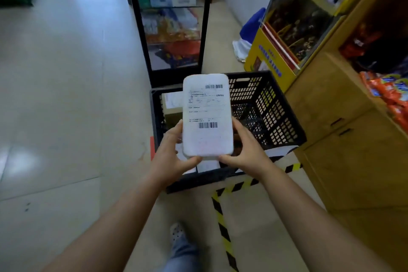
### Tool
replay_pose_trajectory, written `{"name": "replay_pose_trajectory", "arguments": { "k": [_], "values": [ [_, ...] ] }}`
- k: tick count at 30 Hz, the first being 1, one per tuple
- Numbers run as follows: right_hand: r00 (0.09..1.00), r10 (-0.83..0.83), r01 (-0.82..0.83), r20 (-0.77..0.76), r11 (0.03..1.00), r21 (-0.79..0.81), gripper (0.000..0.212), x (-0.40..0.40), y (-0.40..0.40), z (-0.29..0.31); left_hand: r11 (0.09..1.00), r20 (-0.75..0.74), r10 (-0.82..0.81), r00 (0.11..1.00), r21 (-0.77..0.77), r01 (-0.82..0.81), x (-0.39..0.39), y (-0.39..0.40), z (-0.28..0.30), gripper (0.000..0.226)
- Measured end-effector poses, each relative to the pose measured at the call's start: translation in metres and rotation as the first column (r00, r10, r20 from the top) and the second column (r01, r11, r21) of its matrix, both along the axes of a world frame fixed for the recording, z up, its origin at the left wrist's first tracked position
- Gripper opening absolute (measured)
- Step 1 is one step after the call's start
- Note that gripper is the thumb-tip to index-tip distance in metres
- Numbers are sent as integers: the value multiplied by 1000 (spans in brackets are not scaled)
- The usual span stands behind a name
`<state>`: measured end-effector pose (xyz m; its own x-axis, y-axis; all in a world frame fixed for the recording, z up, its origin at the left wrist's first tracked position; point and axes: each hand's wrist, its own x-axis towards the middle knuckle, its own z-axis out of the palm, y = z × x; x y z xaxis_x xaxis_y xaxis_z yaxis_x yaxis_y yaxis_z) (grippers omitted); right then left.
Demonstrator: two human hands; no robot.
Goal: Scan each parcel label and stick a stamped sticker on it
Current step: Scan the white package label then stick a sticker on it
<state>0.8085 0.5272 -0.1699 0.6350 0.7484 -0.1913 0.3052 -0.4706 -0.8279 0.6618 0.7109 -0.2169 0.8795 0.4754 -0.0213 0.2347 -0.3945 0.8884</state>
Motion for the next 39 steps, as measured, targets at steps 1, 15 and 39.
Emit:
{"name": "replay_pose_trajectory", "arguments": {
  "k": [1,15,39],
  "values": [
    [1000,-8,8,-11,1000,-29,106,10,7,-11,1000,-13,-1,1000,-18,1,12,6,-10,100],
    [962,-1,-81,-272,953,-293,112,108,53,-165,942,-300,0,954,-321,-101,89,35,-154,89],
    [977,44,-138,-206,874,-465,96,125,64,-310,966,-545,47,837,-187,-176,126,-3,-293,110]
  ]
}}
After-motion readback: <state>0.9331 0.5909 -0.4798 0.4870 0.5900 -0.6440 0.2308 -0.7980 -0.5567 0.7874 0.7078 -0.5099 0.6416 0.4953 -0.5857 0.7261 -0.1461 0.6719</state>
